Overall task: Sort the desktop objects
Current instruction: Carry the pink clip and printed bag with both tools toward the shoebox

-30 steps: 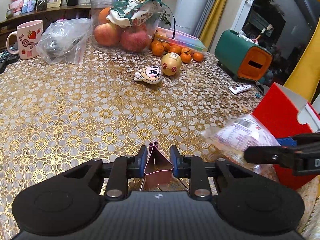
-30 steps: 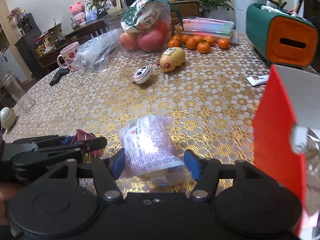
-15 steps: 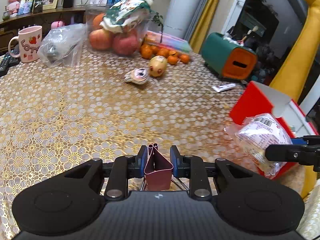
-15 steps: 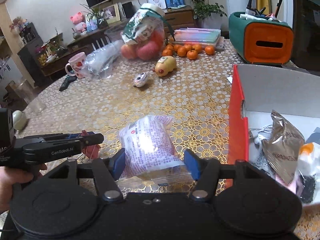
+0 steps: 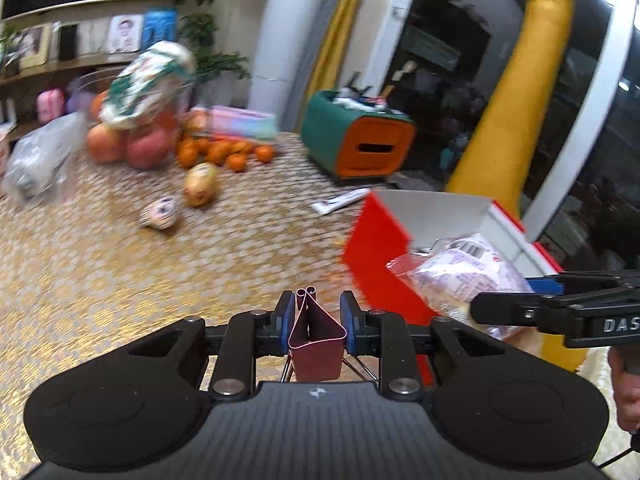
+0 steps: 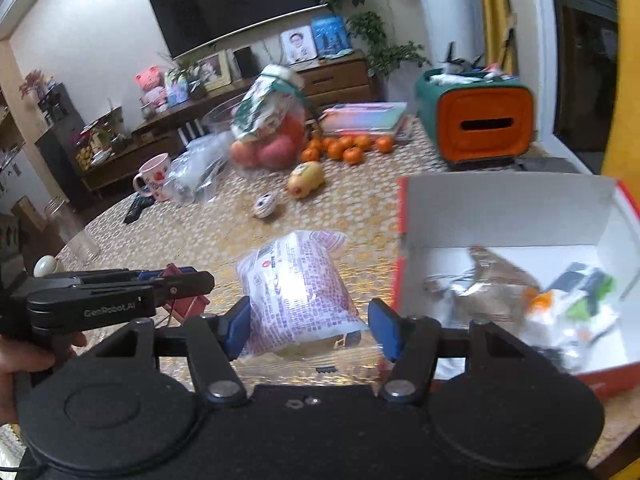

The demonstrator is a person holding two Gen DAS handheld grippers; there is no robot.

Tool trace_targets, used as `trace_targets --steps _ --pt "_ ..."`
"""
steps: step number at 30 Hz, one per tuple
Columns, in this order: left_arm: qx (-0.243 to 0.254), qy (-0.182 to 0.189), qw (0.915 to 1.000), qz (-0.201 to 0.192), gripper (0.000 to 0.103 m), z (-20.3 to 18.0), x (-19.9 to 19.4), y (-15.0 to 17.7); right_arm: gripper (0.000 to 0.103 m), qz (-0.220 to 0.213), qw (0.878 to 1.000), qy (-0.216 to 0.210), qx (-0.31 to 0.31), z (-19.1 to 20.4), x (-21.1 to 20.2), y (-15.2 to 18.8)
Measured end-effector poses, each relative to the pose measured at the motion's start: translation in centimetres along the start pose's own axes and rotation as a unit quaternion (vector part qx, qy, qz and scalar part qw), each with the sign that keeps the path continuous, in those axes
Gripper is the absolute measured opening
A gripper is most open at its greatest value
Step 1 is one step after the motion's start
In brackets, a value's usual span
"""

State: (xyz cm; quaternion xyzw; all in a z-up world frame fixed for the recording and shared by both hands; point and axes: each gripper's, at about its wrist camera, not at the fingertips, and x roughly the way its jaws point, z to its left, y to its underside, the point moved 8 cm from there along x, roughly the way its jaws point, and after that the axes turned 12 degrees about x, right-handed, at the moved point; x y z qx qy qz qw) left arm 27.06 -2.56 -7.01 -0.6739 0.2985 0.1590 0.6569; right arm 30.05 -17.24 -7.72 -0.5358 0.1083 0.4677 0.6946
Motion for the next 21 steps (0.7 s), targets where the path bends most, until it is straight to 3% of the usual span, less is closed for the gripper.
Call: trace_targets --steps 21 --pt "0.096 0.077 0.9924 0.007 0.023 -12.3 6.3 -5.3 0.061 -0.069 0.992 0.080 0.071 -11.9 -5.6 -2.4"
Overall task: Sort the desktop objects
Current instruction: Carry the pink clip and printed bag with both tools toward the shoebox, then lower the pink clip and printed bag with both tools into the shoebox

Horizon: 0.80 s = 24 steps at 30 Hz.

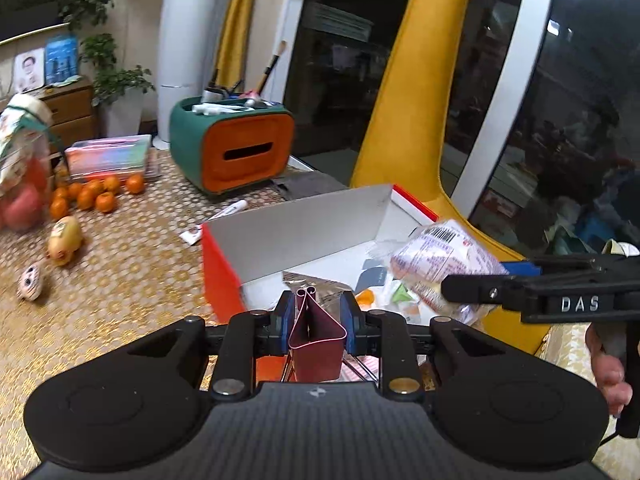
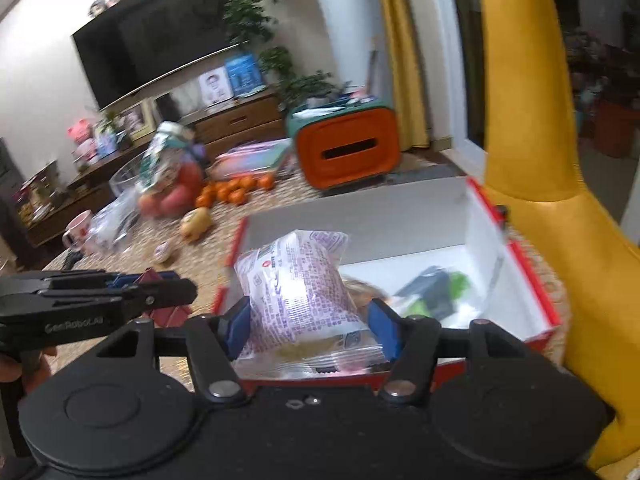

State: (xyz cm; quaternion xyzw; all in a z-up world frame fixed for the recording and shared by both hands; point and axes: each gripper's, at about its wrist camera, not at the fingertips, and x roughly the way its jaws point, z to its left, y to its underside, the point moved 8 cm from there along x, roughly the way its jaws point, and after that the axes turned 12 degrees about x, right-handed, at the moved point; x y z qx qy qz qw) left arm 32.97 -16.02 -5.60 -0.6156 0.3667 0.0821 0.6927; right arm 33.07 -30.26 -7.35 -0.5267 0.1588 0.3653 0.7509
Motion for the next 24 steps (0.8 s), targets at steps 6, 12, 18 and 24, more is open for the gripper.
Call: trace_targets --steps 6,12,18,24 --pt "0.011 0.009 0.9998 0.016 0.023 -0.8 2.9 -1.1 0.061 -0.009 0.999 0.038 0.004 -3.0 1.0 -1.5" --pt "0.028 0.010 0.9989 0.036 0.023 -1.8 5.9 -1.2 0.061 -0.005 0.998 0.060 0.000 -4.1 3.7 -2.6" --pt "0.039 0.015 0.9976 0.055 0.023 -2.5 8.3 -0.5 0.061 0.008 0.997 0.081 -0.002 -5.1 6.9 -3.3" --pt "0.036 0.019 0.9964 0.074 0.023 -2.6 10.0 0.4 0.061 0.025 0.994 0.102 -0.010 -5.3 10.2 -3.7"
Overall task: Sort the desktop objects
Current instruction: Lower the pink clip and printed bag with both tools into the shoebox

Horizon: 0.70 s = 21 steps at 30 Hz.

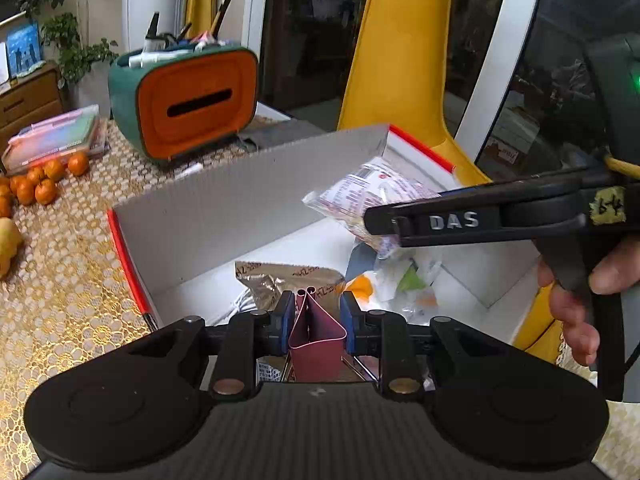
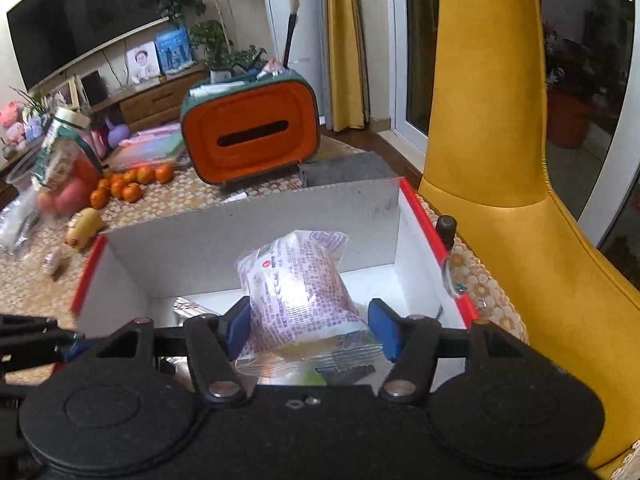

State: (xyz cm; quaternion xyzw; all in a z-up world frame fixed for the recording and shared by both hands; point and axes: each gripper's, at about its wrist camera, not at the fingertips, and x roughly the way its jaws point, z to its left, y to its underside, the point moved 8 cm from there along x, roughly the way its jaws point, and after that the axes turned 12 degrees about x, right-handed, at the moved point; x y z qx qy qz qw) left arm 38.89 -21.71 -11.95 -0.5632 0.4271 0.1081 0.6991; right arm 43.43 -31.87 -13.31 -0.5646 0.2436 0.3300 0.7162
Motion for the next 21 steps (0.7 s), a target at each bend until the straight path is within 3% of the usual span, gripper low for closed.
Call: trace_targets --steps 8,21 --pt "0.003 0.010 0.9999 0.010 0.023 -0.2 1.3 0.6 0.061 0.026 0.999 0.007 -0.022 1.0 2.5 1.3" --pt "-0.003 0.031 0.9994 0.011 0.023 -0.6 1.0 1.0 0.064 0.032 0.999 0.009 -0.020 1.0 2.0 1.2"
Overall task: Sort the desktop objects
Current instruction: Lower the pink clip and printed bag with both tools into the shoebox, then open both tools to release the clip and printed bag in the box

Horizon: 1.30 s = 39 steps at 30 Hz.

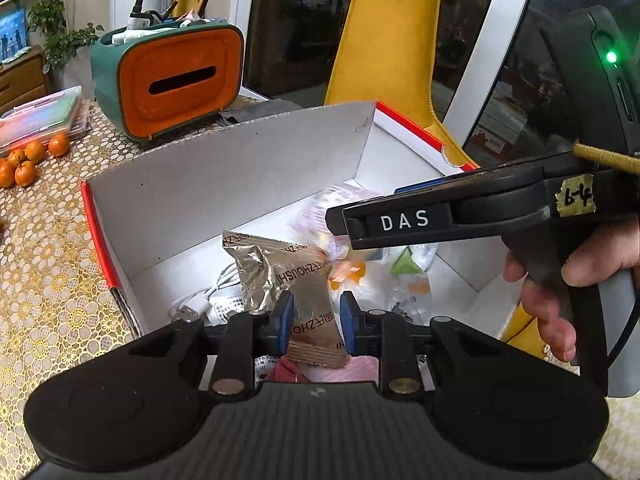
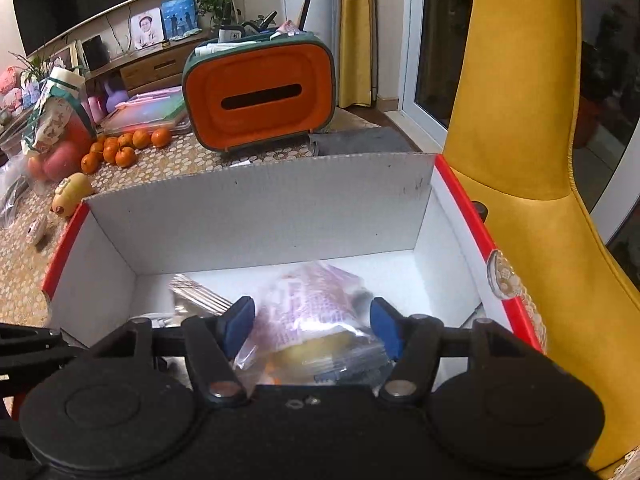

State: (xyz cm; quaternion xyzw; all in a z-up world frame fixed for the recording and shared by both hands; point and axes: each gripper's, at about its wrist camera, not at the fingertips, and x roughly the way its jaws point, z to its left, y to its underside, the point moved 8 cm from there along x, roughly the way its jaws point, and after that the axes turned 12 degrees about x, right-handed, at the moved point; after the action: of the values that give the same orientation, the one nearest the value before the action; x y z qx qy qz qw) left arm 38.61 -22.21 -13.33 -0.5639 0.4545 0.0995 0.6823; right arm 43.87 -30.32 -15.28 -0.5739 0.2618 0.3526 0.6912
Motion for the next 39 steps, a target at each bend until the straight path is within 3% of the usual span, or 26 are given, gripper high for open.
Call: trace_targets --steps 17,39 --pt "-0.031 0.007 0.9991 -0.029 0.023 0.2 -4.8 0.5 0.069 -0.012 0.999 -0.033 0.002 0.8 -4.2 0.9" --pt "-0.041 -0.033 0.9950 -0.084 0.023 1.6 -13.4 2.5 0.069 -0.034 0.996 -0.072 -0.038 5.7 -11.4 3.6"
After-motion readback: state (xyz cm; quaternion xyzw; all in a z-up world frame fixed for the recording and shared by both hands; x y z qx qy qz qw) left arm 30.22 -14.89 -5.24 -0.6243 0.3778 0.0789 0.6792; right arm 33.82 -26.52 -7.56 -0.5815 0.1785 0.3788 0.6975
